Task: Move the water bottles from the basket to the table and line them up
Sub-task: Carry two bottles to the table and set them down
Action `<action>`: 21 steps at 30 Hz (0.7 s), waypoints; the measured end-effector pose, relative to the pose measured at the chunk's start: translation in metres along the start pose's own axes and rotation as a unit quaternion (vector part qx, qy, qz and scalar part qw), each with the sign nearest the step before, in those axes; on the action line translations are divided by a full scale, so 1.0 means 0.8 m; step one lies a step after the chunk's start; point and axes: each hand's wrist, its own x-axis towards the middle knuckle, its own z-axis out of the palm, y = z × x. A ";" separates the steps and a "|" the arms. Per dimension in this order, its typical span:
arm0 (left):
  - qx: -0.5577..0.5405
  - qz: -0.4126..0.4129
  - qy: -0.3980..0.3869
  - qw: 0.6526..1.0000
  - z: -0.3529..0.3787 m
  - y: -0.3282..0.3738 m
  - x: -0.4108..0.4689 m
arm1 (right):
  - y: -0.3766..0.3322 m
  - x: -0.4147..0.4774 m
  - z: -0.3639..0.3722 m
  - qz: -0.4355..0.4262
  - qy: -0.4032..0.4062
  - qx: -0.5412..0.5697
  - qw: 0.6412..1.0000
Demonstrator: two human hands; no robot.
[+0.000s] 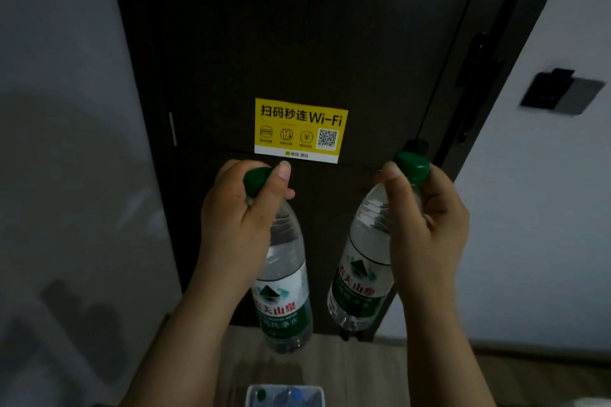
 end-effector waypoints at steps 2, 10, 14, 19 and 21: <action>-0.015 -0.016 0.002 1.000 -0.010 0.006 0.000 | -0.009 -0.005 0.008 -0.003 0.001 0.004 1.000; -0.001 -0.006 -0.014 1.000 -0.049 0.014 -0.001 | -0.027 -0.019 0.038 0.018 -0.015 0.012 1.000; 0.010 0.000 0.015 1.000 -0.069 0.016 0.001 | -0.030 -0.013 0.061 0.012 -0.049 0.033 0.998; 0.067 0.034 0.067 0.995 -0.085 0.013 0.006 | -0.018 -0.005 0.092 0.022 -0.107 0.077 0.991; 0.098 0.036 0.093 0.990 -0.088 0.012 0.008 | -0.012 -0.001 0.105 0.030 -0.133 0.104 0.985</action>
